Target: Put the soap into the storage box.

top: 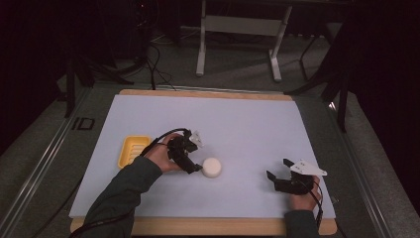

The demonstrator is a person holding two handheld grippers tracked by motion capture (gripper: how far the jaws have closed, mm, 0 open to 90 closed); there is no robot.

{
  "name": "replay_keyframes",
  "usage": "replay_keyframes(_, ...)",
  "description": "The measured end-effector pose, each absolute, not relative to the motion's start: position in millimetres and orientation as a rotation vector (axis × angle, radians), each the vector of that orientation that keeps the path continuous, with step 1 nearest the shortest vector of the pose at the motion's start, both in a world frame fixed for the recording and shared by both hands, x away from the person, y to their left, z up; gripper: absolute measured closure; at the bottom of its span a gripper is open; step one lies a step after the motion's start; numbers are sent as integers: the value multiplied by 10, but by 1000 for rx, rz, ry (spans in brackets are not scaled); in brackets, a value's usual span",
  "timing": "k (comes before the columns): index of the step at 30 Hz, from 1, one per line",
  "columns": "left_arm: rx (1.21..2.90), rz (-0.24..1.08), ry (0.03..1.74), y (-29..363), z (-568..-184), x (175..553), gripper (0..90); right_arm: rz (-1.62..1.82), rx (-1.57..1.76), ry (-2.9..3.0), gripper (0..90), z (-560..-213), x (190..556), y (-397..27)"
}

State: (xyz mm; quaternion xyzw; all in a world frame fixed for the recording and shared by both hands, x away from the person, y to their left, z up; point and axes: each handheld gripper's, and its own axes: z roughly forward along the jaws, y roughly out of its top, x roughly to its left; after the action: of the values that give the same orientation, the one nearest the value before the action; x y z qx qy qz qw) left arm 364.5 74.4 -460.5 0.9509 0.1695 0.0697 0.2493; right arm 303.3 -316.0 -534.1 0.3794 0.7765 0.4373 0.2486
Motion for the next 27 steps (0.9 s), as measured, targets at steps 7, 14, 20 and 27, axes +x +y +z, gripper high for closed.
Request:
replay_keyframes(7,2614,149,448,691,-4652,3670,232,1194,1035,2113,162,-5340,3031,-3162)
replay_keyframes(14,2613,126,429,646,-4670,3670,226,1192,1032,2115,162,-5341,3031,-3159)
replay_keyframes(20,2609,114,427,612,-4679,3686,220,1190,1031,2115,162,-5340,3030,-3158)
replay_keyframes(27,2626,96,421,557,-4714,3689,198,1190,1029,2117,162,-5341,3031,-3157)
